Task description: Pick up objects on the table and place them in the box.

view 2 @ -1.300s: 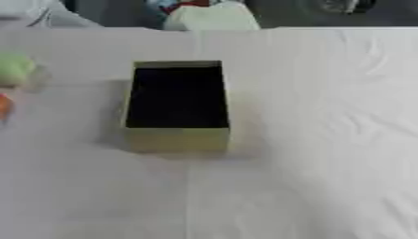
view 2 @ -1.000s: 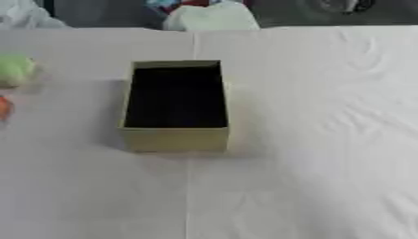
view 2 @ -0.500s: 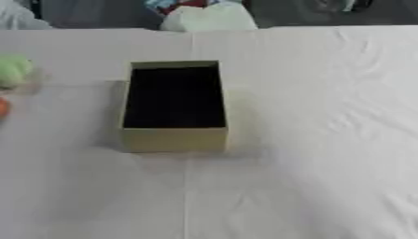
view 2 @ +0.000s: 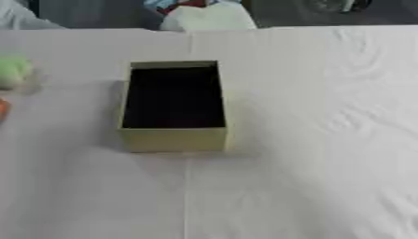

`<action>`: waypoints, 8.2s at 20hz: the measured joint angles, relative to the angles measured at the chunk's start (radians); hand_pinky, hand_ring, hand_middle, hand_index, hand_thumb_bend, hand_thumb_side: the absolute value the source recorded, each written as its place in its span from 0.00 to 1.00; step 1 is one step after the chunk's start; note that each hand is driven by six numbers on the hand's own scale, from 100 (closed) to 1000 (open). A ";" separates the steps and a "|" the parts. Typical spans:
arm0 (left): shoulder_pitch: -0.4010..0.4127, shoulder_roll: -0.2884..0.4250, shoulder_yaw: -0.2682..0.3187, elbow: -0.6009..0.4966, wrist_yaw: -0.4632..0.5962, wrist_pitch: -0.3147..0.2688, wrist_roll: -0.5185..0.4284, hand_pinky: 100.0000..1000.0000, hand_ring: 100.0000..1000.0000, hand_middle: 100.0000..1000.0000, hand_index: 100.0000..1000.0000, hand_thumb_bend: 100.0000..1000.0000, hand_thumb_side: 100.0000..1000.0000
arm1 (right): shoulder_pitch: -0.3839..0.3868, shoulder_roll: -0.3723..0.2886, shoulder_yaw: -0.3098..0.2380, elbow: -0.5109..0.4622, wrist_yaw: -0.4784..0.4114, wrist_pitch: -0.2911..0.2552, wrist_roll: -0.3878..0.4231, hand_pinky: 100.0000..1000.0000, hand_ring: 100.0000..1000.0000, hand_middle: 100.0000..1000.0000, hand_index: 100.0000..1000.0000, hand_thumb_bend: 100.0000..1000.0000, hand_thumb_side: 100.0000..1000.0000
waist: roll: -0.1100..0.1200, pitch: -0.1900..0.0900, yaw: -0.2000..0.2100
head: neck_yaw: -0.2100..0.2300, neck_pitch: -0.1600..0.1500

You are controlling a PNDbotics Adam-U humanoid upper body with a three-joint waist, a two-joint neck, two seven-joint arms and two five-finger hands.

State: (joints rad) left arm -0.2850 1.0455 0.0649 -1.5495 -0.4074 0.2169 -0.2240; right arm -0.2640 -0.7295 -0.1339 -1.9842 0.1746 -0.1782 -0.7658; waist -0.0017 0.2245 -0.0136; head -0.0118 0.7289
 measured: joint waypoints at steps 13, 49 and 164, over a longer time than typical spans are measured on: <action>-0.096 0.004 -0.070 0.083 -0.119 -0.045 -0.161 0.89 0.85 0.86 0.94 0.60 0.25 | -0.005 0.000 0.005 0.000 -0.001 0.000 0.006 0.75 0.72 0.71 0.77 0.00 1.00 | 0.002 0.000 -0.010 | 0.010 0.000; -0.343 -0.135 -0.245 0.441 -0.374 -0.198 -0.298 0.79 0.78 0.78 0.86 0.43 0.12 | -0.017 0.002 0.017 0.000 -0.014 0.001 0.021 0.75 0.72 0.71 0.77 0.00 1.00 | 0.006 0.000 -0.028 | 0.030 0.000; -0.735 -0.632 -0.329 0.256 -0.563 -0.300 -0.254 0.68 0.70 0.70 0.84 0.40 0.43 | -0.043 0.022 0.035 0.000 -0.053 -0.001 0.048 0.75 0.72 0.71 0.77 0.00 1.00 | 0.007 -0.005 -0.028 | 0.070 0.008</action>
State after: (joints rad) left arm -1.0205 0.4135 -0.2637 -1.2933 -0.9703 -0.0828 -0.4784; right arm -0.3067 -0.7072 -0.0991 -1.9842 0.1216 -0.1791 -0.7181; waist 0.0054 0.2192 -0.0412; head 0.0585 0.7369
